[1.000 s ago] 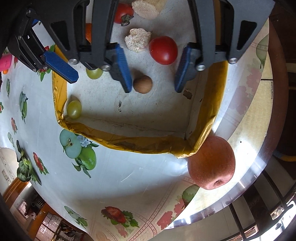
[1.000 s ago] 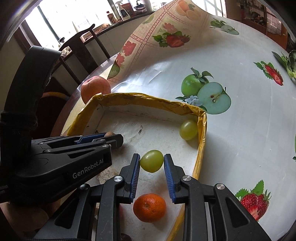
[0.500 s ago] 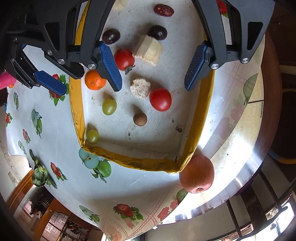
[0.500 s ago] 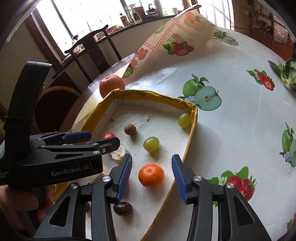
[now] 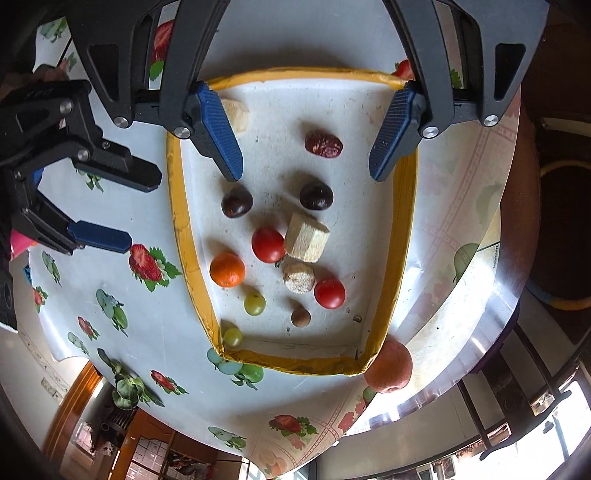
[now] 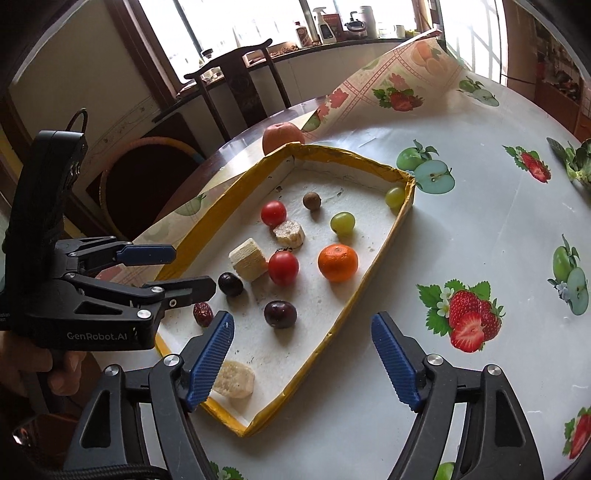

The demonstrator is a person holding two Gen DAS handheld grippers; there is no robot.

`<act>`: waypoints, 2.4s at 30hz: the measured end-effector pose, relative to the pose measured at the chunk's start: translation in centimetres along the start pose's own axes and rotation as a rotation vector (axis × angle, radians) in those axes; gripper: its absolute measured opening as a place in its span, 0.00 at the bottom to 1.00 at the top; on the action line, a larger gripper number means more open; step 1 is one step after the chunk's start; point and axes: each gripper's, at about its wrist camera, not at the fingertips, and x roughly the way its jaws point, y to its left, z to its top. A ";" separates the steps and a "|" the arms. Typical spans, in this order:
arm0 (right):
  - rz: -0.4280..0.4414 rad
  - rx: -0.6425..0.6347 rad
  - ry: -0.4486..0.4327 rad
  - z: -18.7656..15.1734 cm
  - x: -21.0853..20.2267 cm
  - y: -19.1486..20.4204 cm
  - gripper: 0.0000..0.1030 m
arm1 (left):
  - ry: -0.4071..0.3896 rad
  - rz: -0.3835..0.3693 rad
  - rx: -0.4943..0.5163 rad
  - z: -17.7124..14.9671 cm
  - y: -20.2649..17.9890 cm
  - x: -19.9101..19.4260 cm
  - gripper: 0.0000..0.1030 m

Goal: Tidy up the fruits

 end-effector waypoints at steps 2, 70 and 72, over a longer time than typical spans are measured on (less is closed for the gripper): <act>-0.003 -0.028 0.009 -0.6 -0.3 0.3 0.81 | 0.007 -0.005 0.018 -1.1 -0.2 -0.4 0.75; -0.074 -0.224 -0.024 -5.1 -0.1 4.8 0.83 | -0.035 0.023 0.036 -7.7 0.2 -1.1 0.78; -0.072 -0.223 -0.025 -5.1 -0.1 4.8 0.83 | -0.036 0.026 0.038 -7.6 0.2 -1.1 0.78</act>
